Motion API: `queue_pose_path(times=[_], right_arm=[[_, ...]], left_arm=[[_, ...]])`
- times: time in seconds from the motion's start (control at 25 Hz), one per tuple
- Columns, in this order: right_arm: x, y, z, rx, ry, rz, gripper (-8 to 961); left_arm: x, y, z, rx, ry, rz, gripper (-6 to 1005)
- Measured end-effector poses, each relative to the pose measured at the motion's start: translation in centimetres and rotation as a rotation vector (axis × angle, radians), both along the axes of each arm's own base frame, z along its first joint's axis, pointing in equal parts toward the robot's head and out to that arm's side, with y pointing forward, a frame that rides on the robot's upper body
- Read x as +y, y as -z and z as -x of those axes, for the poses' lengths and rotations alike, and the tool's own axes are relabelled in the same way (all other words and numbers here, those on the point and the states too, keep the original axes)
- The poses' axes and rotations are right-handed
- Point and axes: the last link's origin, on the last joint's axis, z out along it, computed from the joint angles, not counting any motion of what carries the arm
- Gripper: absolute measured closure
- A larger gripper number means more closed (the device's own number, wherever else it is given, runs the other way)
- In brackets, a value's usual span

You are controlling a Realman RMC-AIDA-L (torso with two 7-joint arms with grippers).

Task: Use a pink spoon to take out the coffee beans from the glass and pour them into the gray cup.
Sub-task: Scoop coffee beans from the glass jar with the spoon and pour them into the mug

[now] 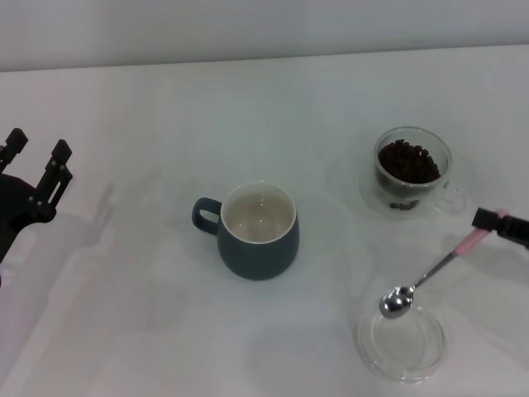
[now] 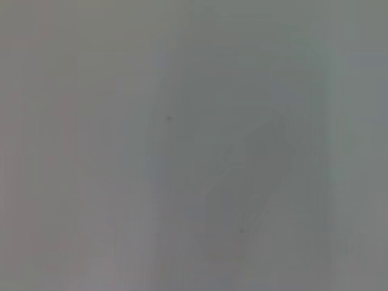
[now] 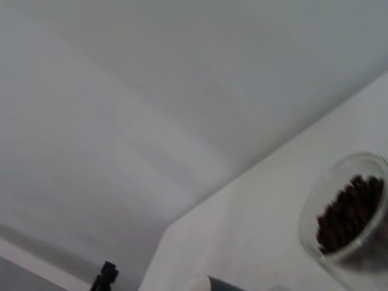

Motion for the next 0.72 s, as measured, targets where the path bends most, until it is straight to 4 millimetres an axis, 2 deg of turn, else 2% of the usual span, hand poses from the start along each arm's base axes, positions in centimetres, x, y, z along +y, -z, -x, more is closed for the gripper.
queue_pose_path(times=[0.72], right_arm=[[5.0, -3.2, 2.6, -0.072, -0.161, -0.112, 796]], left_arm=[[-0.2, 0.1, 0.2, -0.004, -0.010, 0.006, 407]])
